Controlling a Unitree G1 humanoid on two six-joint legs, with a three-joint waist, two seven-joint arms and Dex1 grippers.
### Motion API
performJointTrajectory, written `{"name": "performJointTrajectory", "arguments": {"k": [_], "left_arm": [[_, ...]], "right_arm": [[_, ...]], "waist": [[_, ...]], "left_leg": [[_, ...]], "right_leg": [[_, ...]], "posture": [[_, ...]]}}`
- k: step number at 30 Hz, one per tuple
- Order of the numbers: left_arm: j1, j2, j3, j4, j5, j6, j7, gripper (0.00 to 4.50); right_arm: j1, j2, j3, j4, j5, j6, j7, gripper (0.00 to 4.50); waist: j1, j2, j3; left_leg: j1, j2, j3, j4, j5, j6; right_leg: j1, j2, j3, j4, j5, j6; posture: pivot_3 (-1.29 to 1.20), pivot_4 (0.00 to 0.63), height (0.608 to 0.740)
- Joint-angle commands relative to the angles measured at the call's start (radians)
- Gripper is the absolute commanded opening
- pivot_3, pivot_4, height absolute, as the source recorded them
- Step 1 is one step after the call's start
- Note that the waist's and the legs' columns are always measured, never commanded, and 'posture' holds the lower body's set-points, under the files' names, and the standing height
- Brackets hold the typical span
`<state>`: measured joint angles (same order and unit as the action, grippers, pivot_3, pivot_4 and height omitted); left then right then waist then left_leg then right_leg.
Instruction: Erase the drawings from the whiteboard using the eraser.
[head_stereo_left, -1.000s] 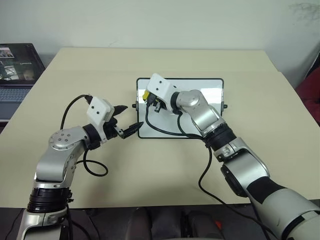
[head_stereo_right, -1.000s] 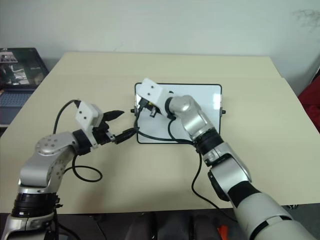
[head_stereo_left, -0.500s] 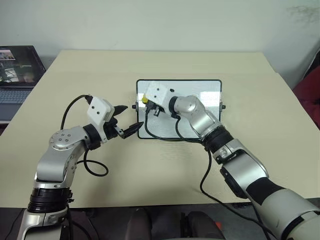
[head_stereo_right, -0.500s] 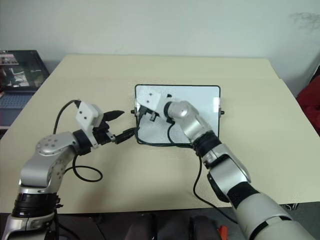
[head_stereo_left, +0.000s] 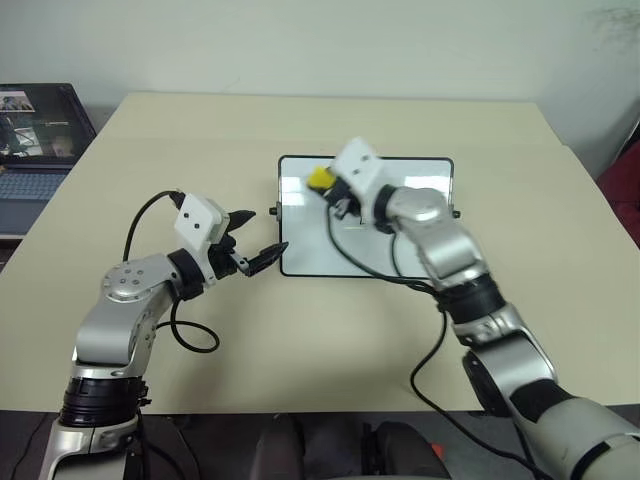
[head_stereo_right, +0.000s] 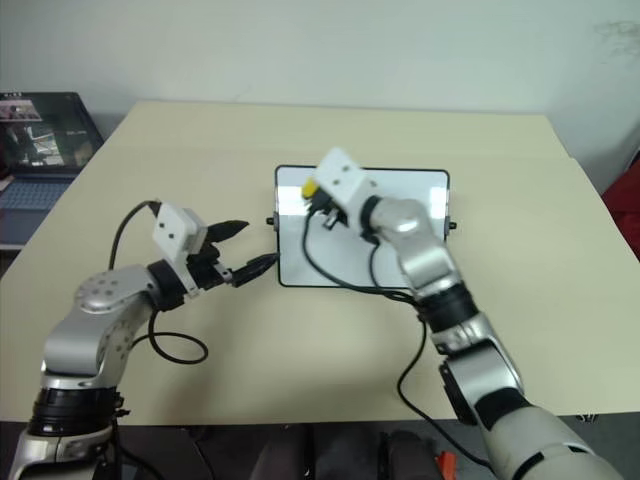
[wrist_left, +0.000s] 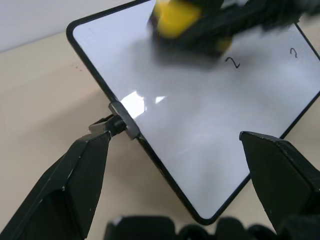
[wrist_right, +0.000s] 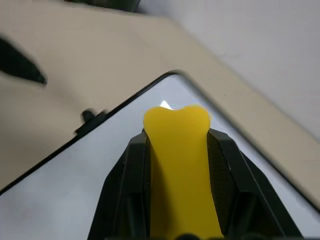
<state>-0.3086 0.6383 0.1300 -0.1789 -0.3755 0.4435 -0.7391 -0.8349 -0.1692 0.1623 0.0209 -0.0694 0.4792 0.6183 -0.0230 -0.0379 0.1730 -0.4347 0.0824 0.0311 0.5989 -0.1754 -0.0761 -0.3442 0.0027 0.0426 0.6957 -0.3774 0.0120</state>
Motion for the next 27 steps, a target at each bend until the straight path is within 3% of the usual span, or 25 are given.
{"name": "performJointTrajectory", "arguments": {"k": [1,5,11,16,27], "left_arm": [[0.007,-0.027,0.055,-0.042,-0.027,-0.026,0.037,4.50],[0.027,-0.058,0.062,-0.071,-0.037,-0.026,0.062,4.50],[0.052,-0.059,0.044,-0.099,-0.048,-0.019,0.044,4.50],[0.059,-0.019,0.027,-0.098,-0.047,-0.029,-0.015,4.50],[0.025,0.022,-0.005,-0.088,-0.064,-0.041,-0.117,4.50]], "right_arm": [[0.126,-0.046,-0.073,-0.317,0.095,0.155,0.013,1.20],[0.324,-0.099,-0.135,-0.573,0.172,0.253,0.002,1.20],[0.568,-0.177,-0.167,-0.744,0.223,0.252,-0.005,1.20],[0.760,-0.240,-0.182,-0.782,0.229,0.196,-0.018,1.20],[0.949,-0.368,-0.208,-0.781,0.227,0.092,-0.002,1.20]], "waist": [[-0.001,0.000,0.000],[-0.006,0.000,0.000],[-0.008,0.000,0.000],[-0.007,0.000,0.000],[-0.008,0.000,0.000]], "left_leg": [[0.000,-0.001,0.001,-0.003,0.000,0.000],[0.000,-0.001,0.001,-0.007,0.000,-0.001],[0.002,-0.001,0.002,-0.006,-0.001,0.001],[0.002,-0.002,0.002,-0.006,-0.001,0.001],[0.002,-0.002,0.002,-0.005,-0.001,0.001]], "right_leg": [[0.000,0.000,0.000,-0.003,0.000,0.000],[0.000,0.001,0.000,-0.008,0.000,0.000],[0.003,0.003,0.000,-0.008,0.000,0.000],[0.003,0.005,0.000,-0.008,0.000,0.000],[0.004,0.006,0.000,-0.007,0.000,0.001]], "posture": [[0.00,0.150,0.740],[0.00,0.150,0.740],[0.00,0.150,0.740],[0.00,0.150,0.740],[0.00,0.150,0.740]]}}
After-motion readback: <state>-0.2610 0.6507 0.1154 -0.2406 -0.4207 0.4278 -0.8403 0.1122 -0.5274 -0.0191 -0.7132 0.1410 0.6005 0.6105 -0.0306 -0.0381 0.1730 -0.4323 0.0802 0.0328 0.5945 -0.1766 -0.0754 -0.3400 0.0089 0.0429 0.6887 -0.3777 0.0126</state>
